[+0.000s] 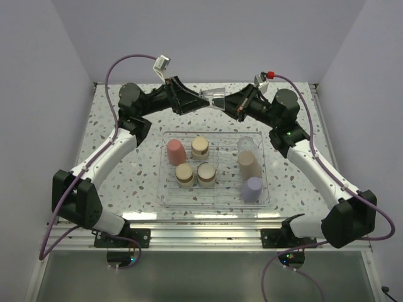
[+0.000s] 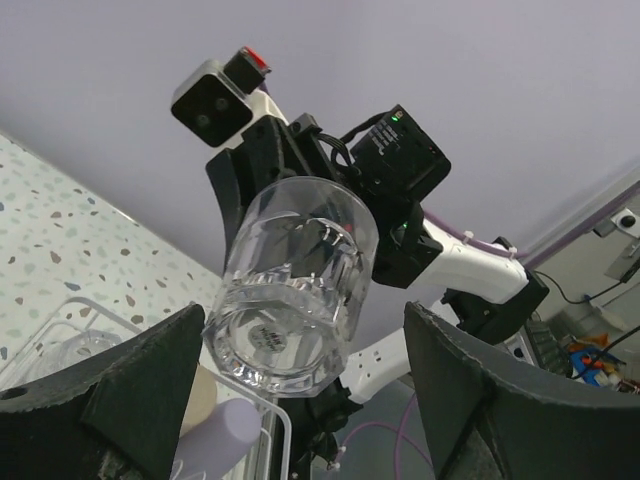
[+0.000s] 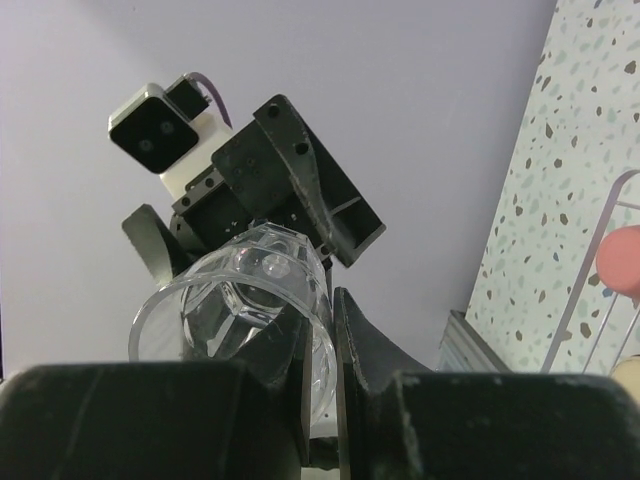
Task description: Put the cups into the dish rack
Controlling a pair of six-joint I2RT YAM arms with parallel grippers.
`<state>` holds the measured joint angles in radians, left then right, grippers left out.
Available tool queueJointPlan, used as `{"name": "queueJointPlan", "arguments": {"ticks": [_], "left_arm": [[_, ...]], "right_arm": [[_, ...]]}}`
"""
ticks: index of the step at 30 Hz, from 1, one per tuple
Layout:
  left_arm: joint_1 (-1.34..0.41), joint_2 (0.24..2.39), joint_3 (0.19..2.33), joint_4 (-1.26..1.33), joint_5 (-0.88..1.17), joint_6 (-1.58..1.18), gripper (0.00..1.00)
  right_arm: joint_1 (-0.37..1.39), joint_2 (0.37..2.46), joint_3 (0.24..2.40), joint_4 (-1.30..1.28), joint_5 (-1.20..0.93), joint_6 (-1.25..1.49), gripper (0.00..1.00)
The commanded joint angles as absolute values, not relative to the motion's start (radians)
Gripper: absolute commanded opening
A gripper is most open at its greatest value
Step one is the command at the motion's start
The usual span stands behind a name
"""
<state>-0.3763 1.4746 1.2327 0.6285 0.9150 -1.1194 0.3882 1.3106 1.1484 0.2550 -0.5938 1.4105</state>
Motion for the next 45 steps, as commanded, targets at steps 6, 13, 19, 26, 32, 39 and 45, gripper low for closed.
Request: {"name": "queueJointPlan", "arguments": {"ticks": [6, 13, 19, 26, 32, 39, 45], "left_arm": [[-0.394, 1.473, 1.255, 0.738, 0.936, -1.161, 0.53], [-0.394, 1.471, 1.279, 0.655, 0.907, -1.125, 0.0], [-0.379, 1.433, 1.341, 0.313, 0.862, -0.926, 0.0], [-0.374, 1.327, 1.515, -0.48, 0.592, -0.431, 0.0], [-0.374, 1.247, 1.494, -0.811, 0.407, -0.27, 0.0], [-0.434, 1.151, 1.361, -0.986, 0.198, -0.25, 0.0], [-0.627, 1.121, 1.269, -1.023, 0.147, -0.311, 0.0]], "right_arm": [[0.413, 1.322, 1.178, 0.27, -0.578, 1.399, 0.0], [0.422, 1.321, 1.167, 0.249, -0.581, 1.375, 0.0], [0.42, 1.312, 1.219, 0.021, -0.568, 1.202, 0.61], [0.397, 1.305, 1.504, -0.59, -0.323, 0.827, 0.93], [0.397, 1.267, 1.609, -0.844, -0.12, 0.654, 0.95], [0.397, 1.218, 1.549, -0.89, -0.075, 0.601, 0.95], [0.396, 1.197, 1.486, -0.888, -0.066, 0.6, 0.95]]}}
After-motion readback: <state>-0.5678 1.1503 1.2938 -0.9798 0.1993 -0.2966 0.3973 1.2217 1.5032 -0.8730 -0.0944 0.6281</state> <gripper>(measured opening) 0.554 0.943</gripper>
